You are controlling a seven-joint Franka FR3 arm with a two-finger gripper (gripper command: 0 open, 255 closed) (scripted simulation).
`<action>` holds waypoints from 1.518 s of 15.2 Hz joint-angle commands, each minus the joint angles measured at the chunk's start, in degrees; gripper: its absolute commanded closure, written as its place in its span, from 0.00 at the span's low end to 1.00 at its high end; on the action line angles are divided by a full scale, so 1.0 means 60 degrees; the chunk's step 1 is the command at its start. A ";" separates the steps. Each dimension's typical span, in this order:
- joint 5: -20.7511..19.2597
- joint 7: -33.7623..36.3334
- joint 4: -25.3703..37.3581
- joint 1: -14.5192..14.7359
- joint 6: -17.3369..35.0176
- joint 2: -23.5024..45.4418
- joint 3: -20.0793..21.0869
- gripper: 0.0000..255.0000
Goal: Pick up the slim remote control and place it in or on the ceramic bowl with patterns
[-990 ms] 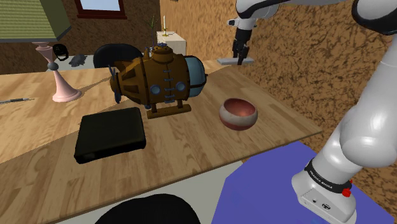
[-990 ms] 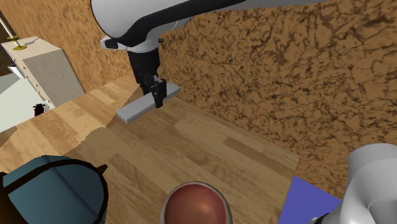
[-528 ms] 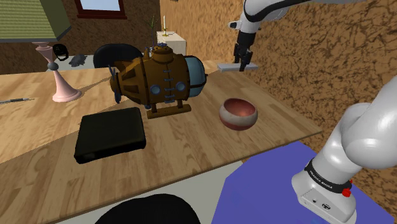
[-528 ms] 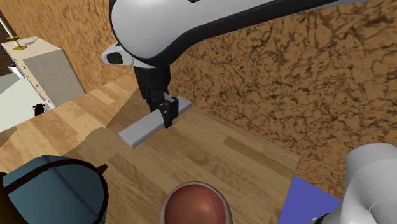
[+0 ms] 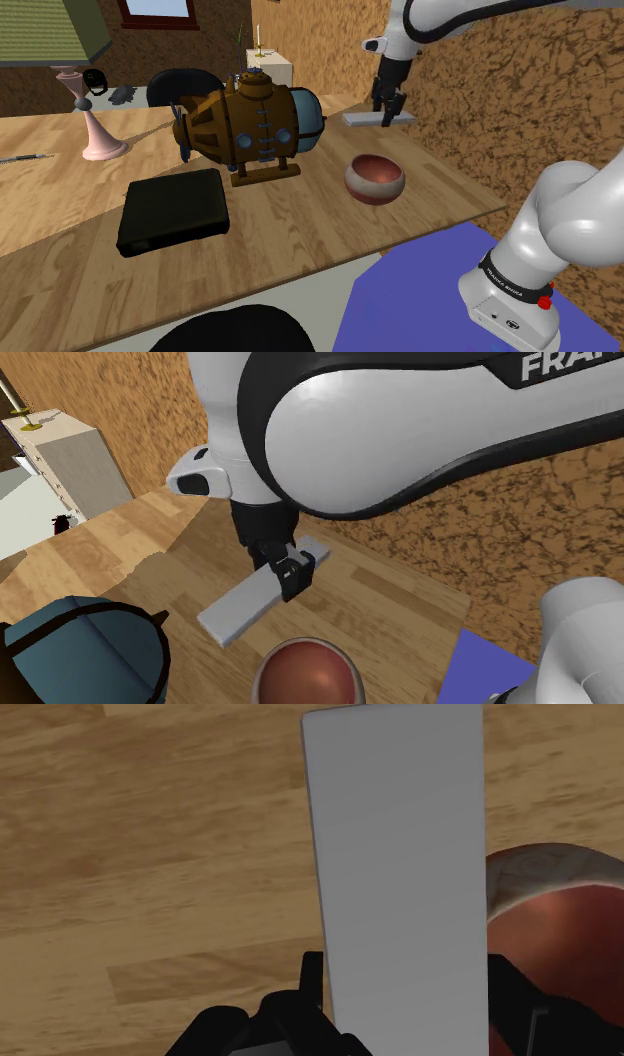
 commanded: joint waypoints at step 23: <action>0.0434 0.1970 -0.3276 0.0632 0.1493 -0.1711 0.1477 1.00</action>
